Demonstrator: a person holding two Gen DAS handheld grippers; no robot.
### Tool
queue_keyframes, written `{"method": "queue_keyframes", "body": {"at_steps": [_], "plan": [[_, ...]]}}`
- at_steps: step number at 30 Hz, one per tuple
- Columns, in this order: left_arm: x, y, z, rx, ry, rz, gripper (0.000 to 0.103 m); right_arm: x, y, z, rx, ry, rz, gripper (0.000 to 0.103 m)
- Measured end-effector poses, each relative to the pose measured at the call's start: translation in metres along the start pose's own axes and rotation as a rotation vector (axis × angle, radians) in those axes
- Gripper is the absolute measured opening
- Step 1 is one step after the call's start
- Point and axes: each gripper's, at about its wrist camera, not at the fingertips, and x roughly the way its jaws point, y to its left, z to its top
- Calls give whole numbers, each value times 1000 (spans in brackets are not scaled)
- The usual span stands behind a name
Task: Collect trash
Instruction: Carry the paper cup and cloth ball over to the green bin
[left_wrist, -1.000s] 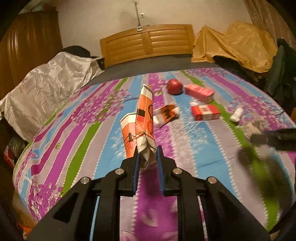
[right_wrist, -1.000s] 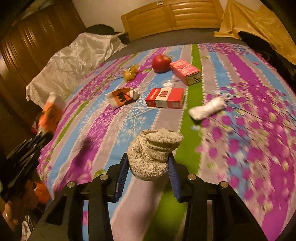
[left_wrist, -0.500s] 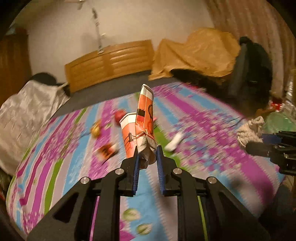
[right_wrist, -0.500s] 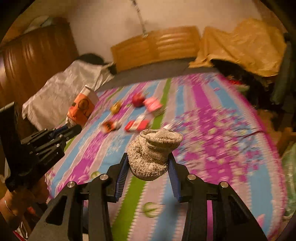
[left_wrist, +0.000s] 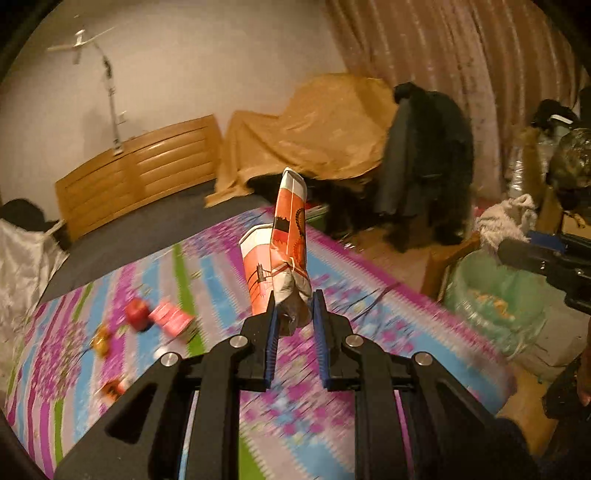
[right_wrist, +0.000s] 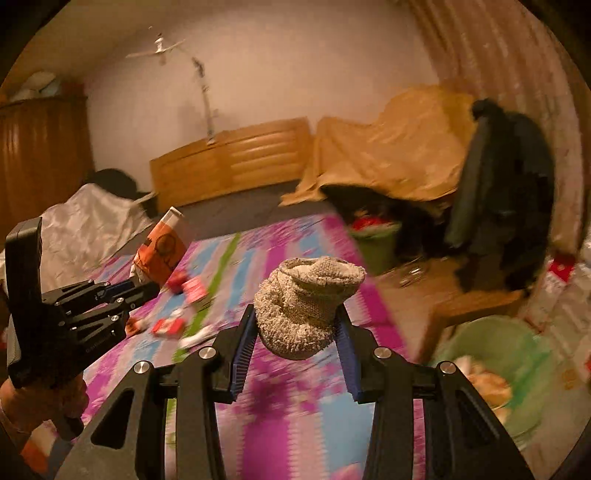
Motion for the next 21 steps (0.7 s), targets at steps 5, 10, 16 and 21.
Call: {"method": "queue_keyframes", "body": {"at_steps": [5,10,16,21], "plan": [[28,-45,30,45,-14,-71,16,-28,-63,16,12,-27,-120,43],[47,-93,48,117,-31,-122,16,-48,-125,19,44,-19,-222,43],[69,-142,60,177,-25,-173,16,-62,-192,13,91,14,-311,43],[83,-179,66,232,-14,-218,16,-59,-227,5,111,40,-363,43]]}}
